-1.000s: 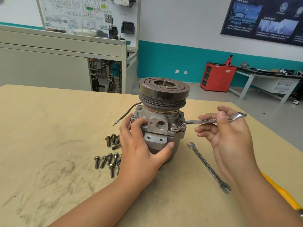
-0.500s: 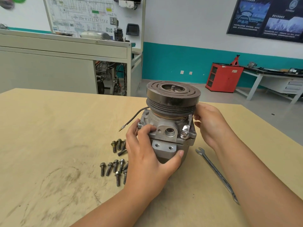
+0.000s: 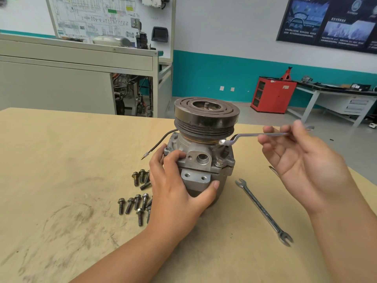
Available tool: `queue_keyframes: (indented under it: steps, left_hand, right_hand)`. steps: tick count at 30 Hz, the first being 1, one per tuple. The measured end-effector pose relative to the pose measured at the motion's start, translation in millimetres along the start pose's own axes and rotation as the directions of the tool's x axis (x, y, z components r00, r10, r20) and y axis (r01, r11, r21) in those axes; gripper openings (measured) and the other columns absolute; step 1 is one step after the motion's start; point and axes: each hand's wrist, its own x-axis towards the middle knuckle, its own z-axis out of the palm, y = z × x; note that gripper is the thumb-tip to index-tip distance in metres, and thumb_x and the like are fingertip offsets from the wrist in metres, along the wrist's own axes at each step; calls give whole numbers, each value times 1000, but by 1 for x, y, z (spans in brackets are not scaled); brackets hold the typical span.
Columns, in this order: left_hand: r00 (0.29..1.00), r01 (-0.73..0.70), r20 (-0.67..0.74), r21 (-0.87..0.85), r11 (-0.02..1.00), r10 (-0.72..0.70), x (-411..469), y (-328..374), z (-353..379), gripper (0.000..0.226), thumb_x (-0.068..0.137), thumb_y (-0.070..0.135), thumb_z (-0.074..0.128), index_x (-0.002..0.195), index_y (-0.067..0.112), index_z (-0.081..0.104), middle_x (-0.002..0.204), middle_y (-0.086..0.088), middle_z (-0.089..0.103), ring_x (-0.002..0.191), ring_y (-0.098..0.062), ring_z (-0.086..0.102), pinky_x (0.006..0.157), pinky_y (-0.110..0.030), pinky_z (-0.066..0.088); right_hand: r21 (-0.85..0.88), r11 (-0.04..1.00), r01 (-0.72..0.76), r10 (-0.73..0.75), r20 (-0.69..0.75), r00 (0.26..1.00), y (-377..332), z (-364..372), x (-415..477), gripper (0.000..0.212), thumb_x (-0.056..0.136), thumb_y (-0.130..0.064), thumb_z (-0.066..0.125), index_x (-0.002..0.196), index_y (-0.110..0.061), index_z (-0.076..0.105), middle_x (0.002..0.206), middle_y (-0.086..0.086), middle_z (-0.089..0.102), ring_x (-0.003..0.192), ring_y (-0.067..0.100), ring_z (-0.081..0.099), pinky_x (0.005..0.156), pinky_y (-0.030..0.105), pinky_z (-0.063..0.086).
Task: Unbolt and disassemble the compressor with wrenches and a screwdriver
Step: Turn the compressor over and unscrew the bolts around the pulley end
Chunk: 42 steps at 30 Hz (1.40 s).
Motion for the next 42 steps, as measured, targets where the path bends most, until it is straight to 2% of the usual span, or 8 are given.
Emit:
queue_keyframes:
  steps: [6,9,15,23,28,32,37,42]
  left_hand:
    - [1000,12,-1,5,1000,-12,1,0,1,63,58,69,57,105,58,16,136,16,15,131,2,11,100,-13,17]
    - [1000,-7,-18,21,1000,8,0,-1,1,68,64,59,69,111,48,20,139,3,18,136,-10,16,104,-22,22]
    - [1000,-23,-20,24,999,23,0,-2,0,70,66,50,76,109,50,21,141,0,20,137,-17,18,105,-28,24]
    - [1000,-22,-21,23,1000,22,1,0,0,72,65,48,77,104,56,17,140,-1,21,136,-18,20,104,-27,23]
    - [1000,-6,-5,20,1000,7,0,-1,-1,67,62,56,68,107,54,18,140,4,19,136,-9,15,100,-13,16]
    - [1000,12,4,19,1000,-12,0,-2,0,64,63,58,65,109,49,21,141,7,17,136,-4,12,95,-2,9]
    - [1000,5,10,14,1000,-5,0,1,-1,62,63,58,66,106,52,21,140,11,16,137,-6,12,101,-15,16]
    - [1000,7,15,-2,1000,-6,0,2,-1,59,63,56,67,104,52,25,139,11,15,138,-16,18,107,-26,24]
  right_hand:
    - [-390,799,458,-458,101,883,16,13,-45,20,87,-36,53,84,-17,54,84,6,71,74,28,73,65,29,57]
    - [-389,689,612,-585,199,786,33,19,-60,7,88,-29,56,82,-26,58,87,9,67,76,27,73,67,34,58]
    - [-481,547,686,-634,298,714,49,16,-74,5,91,-39,59,90,-35,60,93,-7,68,91,26,70,76,44,57]
    - [-648,255,718,-595,480,645,55,9,-83,21,97,-35,49,96,-15,54,102,2,66,100,0,63,83,14,49]
    - [-644,470,603,-563,307,767,46,12,-79,12,93,-47,49,90,-39,56,99,-12,69,89,12,69,75,28,54]
    - [-544,668,507,-526,136,840,38,6,-65,11,95,-25,45,88,-28,53,92,0,71,73,17,69,70,24,54]
    - [-349,907,237,-273,-57,960,29,-7,-32,21,102,-8,33,91,-18,47,75,2,71,58,16,62,58,26,54]
    - [-311,950,29,-69,-120,990,30,-9,8,18,99,-3,35,91,-14,48,67,3,62,51,14,55,51,24,49]
